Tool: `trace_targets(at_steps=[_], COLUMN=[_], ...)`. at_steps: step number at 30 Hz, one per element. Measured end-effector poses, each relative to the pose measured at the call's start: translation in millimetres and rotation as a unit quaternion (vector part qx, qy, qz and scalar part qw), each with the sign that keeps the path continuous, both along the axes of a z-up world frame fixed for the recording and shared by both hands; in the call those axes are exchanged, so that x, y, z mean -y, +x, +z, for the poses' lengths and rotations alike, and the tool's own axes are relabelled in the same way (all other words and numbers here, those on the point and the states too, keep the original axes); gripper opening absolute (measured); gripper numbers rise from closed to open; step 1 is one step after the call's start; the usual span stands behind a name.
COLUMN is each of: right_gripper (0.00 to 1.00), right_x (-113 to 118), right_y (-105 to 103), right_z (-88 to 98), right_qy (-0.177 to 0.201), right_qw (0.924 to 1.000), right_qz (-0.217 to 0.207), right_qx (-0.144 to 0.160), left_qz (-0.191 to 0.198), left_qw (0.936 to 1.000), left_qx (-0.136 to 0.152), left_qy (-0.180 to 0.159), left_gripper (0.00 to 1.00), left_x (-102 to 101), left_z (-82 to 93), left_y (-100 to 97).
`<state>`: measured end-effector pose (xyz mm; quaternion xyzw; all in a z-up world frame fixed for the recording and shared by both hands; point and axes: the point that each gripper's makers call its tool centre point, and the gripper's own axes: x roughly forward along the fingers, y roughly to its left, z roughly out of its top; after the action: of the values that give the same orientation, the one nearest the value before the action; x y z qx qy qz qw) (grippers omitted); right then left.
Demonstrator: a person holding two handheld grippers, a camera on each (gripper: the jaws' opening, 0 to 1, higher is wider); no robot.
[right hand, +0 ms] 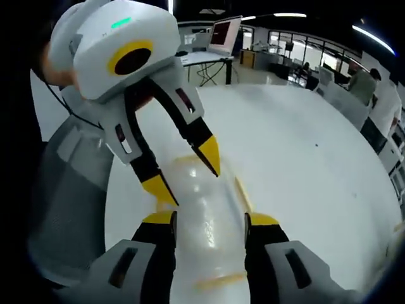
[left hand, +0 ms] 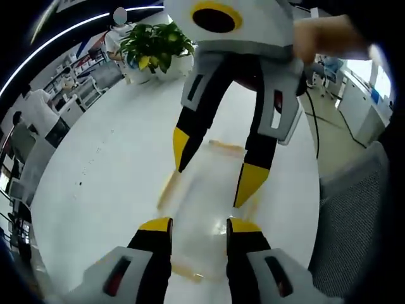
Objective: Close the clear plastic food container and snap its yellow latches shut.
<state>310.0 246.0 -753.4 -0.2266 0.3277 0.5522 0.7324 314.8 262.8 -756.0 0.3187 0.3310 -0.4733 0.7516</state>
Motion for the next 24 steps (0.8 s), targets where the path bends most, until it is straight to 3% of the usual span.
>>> trace_targets(at_steps=[9,24], right_gripper=[0.35,0.40], right_x=[-4,-5], right_y=[6,19], right_z=[-1.6,-5.5], right_qy=[-0.004,-0.026], right_qw=[1.0000,0.9994], right_qz=[0.003,0.020], right_qx=[-0.001,-0.007], left_qz=[-0.012,-0.026], left_qw=[0.9999,0.9996], left_qx=[0.001,0.007], left_qy=[-0.003,0.006], left_gripper=[0.28,0.32], left_x=[7,13], left_z=[0.6,-6.1], left_y=[-9.0,-24.1])
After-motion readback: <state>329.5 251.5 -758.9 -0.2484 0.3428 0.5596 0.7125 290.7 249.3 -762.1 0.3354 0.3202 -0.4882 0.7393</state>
